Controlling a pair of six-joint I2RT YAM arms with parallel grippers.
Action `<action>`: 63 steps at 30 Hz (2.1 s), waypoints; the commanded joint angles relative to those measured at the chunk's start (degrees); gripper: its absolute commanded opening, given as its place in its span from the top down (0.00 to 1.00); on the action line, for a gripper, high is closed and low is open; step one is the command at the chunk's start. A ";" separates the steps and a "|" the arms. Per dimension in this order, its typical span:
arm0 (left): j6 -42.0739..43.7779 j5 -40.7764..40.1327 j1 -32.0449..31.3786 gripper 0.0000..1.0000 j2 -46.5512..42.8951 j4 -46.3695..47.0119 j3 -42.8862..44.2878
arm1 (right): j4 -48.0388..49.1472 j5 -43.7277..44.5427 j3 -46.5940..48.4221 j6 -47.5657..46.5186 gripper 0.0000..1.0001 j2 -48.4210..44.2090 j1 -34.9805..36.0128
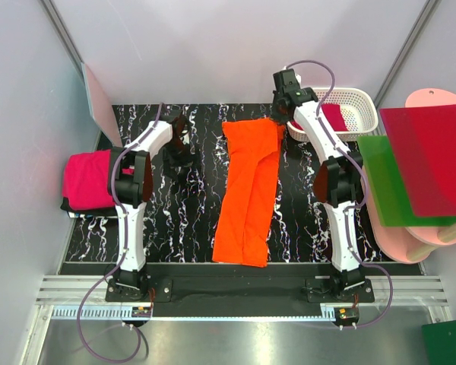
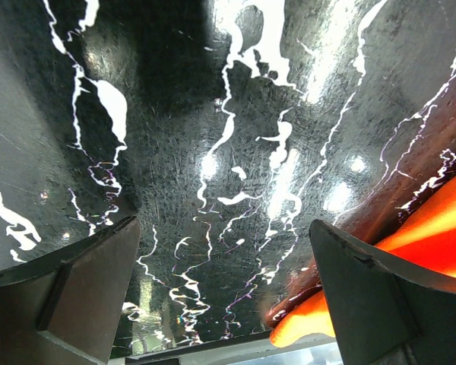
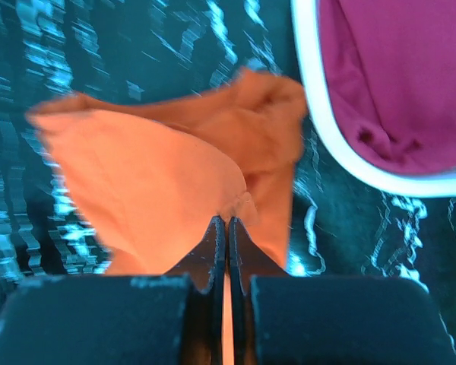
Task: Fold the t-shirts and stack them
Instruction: Rotate the tshirt 90 degrees, then grab the bottom of the folded rectangular tshirt with both arms
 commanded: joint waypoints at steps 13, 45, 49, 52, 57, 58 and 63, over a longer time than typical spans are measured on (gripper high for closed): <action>1.05 1.22 0.37 0.01 0.72 -0.57 3.23 | -15.64 3.93 1.55 4.30 0.87 11.00 -0.88; -22.66 10.80 -23.27 0.04 -44.10 30.10 -59.34 | 15.36 -29.90 -97.38 28.81 0.24 -58.34 12.12; -23.38 10.80 -26.87 0.06 -40.26 30.37 -60.57 | 17.56 -31.84 -100.81 32.15 0.25 -56.94 15.90; -22.86 10.97 -28.81 0.06 -36.48 30.64 -60.14 | 22.12 -33.85 -102.48 34.17 0.26 -54.75 17.31; -21.01 11.50 -28.99 0.07 -33.56 31.34 -58.64 | 30.56 -38.25 -101.44 35.50 0.25 -45.44 19.15; -20.75 11.85 -28.99 0.09 -32.51 31.25 -58.29 | 31.09 -39.56 -100.74 35.06 0.26 -41.16 20.12; -18.82 13.08 -28.99 0.46 -29.00 29.85 -56.80 | 30.49 -47.81 -94.50 32.86 0.42 -30.67 20.74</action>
